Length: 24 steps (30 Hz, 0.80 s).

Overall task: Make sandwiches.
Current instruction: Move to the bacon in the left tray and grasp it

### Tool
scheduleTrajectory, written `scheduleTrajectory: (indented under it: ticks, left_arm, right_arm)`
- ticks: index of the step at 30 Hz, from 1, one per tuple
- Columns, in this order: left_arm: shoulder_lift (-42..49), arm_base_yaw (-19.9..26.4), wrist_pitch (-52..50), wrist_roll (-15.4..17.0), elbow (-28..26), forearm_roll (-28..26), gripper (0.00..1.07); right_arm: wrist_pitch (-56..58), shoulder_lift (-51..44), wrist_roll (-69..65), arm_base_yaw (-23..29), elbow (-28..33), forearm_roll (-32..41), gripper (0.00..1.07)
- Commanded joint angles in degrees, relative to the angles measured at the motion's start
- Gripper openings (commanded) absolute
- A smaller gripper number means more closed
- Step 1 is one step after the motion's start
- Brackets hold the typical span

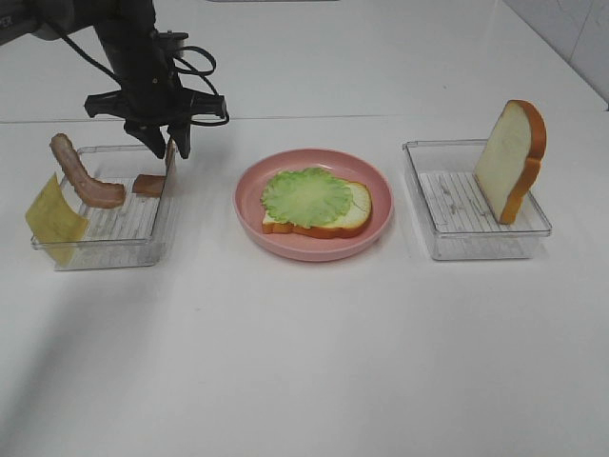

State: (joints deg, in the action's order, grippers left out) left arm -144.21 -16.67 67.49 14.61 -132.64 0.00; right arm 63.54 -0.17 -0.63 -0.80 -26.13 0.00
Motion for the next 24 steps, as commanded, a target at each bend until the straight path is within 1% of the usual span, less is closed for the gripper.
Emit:
scheduleTrajectory:
  ticks: [1, 2, 3, 13, 18, 24]
  left_arm:
    - [0.06, 0.11, -0.57, 0.92, -0.17, -0.74, 0.12]
    - [0.06, 0.11, -0.63, 0.92, -0.17, -0.92, 0.04]
    - [0.06, 0.11, -0.69, 0.92, -0.17, -1.26, 0.00]
    - [0.80, 0.06, -0.23, 0.92, -0.17, -1.72, 0.00]
    - [3.50, -0.06, 0.40, 0.69, -0.17, -1.78, 0.00]
    - [7.79, -0.11, 1.72, 0.17, -0.17, -4.93, 0.00]
  right_arm:
    - [-0.57, -1.95, 0.11, -0.17, 0.17, -0.52, 0.94]
    - [-0.57, -1.95, 0.11, -0.17, 0.17, -0.52, 0.94]
    - [-0.57, -1.95, 0.11, -0.17, 0.17, -0.52, 0.94]
    - [-0.57, -1.95, 0.11, -0.17, 0.17, -0.52, 0.94]
    - [-0.57, -1.95, 0.11, -0.17, 0.17, -0.52, 0.94]
    - [-0.57, -1.95, 0.11, -0.17, 0.17, -0.52, 0.94]
